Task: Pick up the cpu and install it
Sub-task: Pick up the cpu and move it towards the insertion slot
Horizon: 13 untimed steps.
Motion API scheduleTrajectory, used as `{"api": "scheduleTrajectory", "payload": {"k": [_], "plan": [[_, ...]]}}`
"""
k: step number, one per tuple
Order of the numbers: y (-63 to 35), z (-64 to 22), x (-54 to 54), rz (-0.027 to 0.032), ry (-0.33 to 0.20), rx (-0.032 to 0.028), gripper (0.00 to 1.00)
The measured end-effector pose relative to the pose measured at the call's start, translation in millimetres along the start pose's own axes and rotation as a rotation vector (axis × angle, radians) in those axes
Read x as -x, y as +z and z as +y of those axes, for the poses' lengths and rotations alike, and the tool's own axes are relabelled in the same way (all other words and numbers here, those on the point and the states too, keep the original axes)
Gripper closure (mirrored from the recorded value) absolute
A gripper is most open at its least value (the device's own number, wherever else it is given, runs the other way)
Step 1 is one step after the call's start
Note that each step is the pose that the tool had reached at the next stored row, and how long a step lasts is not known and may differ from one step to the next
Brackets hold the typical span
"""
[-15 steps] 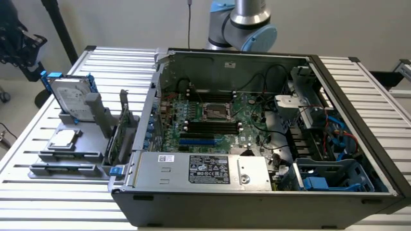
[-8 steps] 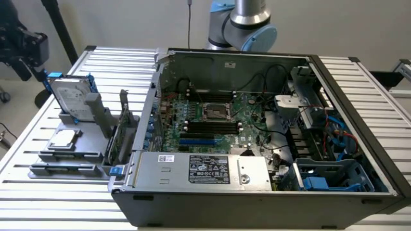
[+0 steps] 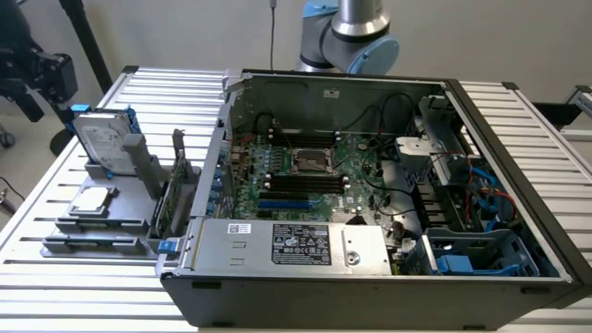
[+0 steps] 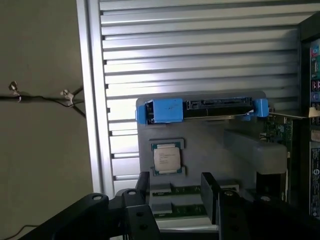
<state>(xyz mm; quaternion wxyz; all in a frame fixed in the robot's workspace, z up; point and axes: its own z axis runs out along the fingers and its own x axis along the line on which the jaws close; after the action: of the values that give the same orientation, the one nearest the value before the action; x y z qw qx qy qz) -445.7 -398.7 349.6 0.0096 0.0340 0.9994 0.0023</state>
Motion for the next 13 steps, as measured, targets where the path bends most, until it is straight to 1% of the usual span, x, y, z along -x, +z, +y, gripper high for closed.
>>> {"api": "scheduleTrajectory", "payload": {"k": [6,13], "plan": [[10.9,-3.0,0.0,0.0002,-0.006,0.0000,0.46],[23.7,-12.2,0.4,0.0023,-0.031,0.0005,0.46]]}}
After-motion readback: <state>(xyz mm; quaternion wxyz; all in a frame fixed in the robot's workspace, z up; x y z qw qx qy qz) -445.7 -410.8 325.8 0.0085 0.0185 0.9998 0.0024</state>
